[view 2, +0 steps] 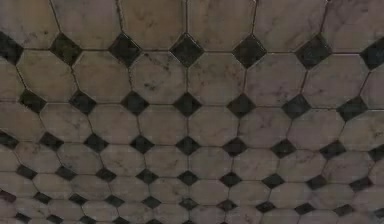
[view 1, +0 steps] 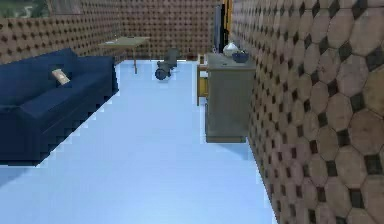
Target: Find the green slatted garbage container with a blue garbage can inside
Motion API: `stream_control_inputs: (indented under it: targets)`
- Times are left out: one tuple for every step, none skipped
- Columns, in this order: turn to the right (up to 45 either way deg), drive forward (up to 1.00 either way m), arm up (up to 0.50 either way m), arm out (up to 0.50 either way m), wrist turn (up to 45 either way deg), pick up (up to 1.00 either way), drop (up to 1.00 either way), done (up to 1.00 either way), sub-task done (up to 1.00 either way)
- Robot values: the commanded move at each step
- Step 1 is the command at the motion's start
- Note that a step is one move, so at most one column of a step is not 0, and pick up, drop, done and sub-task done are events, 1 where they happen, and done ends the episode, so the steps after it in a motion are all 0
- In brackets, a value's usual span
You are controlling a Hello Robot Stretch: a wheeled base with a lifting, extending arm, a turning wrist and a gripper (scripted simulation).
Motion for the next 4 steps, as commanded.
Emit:
stream_control_inputs:
  targets:
    - [0.0,1.0,0.0,0.0,0.0,0.0,0.0,0.0,0.0]
    - [-3.0,0.0,0.0,0.0,0.0,0.0,0.0,0.0,0.0]
    - [0.0,1.0,0.0,0.0,0.0,0.0,0.0,0.0,0.0]
    - [0.0,1.0,0.0,0.0,0.0,0.0,0.0,0.0,0.0]
